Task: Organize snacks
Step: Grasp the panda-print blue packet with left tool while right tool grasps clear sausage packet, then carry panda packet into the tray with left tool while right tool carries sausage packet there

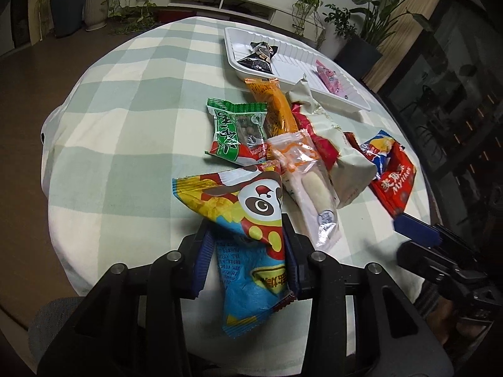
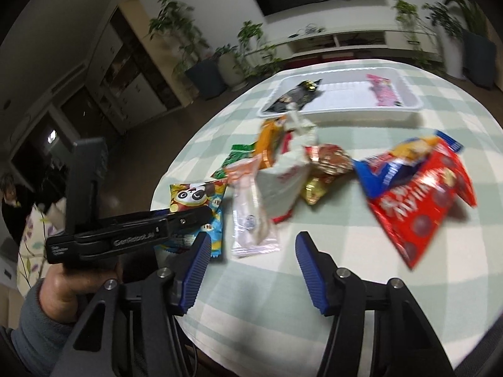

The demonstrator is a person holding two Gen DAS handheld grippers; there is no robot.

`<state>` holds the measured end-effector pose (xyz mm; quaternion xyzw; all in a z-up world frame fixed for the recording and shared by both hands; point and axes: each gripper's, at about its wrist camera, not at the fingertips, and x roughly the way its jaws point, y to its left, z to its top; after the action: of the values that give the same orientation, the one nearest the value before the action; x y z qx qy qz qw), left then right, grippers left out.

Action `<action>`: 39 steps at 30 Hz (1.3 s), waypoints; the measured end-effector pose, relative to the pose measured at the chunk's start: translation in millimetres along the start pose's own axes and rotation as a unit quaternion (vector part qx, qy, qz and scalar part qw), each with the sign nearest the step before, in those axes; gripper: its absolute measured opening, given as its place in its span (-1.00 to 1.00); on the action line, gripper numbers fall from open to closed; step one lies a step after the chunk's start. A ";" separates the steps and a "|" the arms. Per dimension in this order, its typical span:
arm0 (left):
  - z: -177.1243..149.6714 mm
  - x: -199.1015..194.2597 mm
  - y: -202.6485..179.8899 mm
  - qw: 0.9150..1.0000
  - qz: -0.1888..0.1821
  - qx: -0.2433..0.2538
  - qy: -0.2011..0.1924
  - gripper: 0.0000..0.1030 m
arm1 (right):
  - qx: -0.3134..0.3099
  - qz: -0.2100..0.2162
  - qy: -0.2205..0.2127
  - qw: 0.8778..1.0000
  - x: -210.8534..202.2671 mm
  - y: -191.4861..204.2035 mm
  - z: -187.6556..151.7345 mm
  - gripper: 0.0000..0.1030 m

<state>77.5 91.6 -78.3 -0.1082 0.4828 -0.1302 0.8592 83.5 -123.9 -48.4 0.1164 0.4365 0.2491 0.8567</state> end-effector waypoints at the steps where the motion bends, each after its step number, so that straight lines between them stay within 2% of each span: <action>1: -1.8 -3.7 2.1 1.000 -0.008 -0.003 -0.001 -0.29 | -0.007 -0.003 0.006 1.000 4.8 3.2 2.3 0.14; 12: -20.1 -25.1 17.0 0.999 -0.038 -0.023 -0.017 -0.29 | -0.091 -0.051 0.045 0.994 55.8 39.4 23.1 0.02; 20: -23.1 -24.9 18.2 0.998 -0.047 -0.027 -0.022 -0.29 | -0.143 -0.113 0.077 0.980 83.3 48.4 19.9 -0.05; 25: -25.2 -22.5 19.9 0.998 -0.045 -0.028 -0.024 -0.29 | -0.155 -0.121 0.086 0.977 90.6 47.2 16.9 -0.15; 30: -25.5 -22.4 21.1 0.999 -0.037 -0.028 -0.026 -0.29 | -0.165 -0.123 0.082 0.975 89.4 49.0 13.4 -0.37; 39: -25.3 -24.9 17.8 0.999 -0.035 -0.022 -0.031 -0.29 | -0.106 -0.086 0.058 0.989 66.4 38.3 14.9 -0.46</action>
<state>45.5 115.0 -76.8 -0.1482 0.4548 -0.1463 0.8659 115.9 -56.0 -69.4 -0.0277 0.4649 0.2256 0.8557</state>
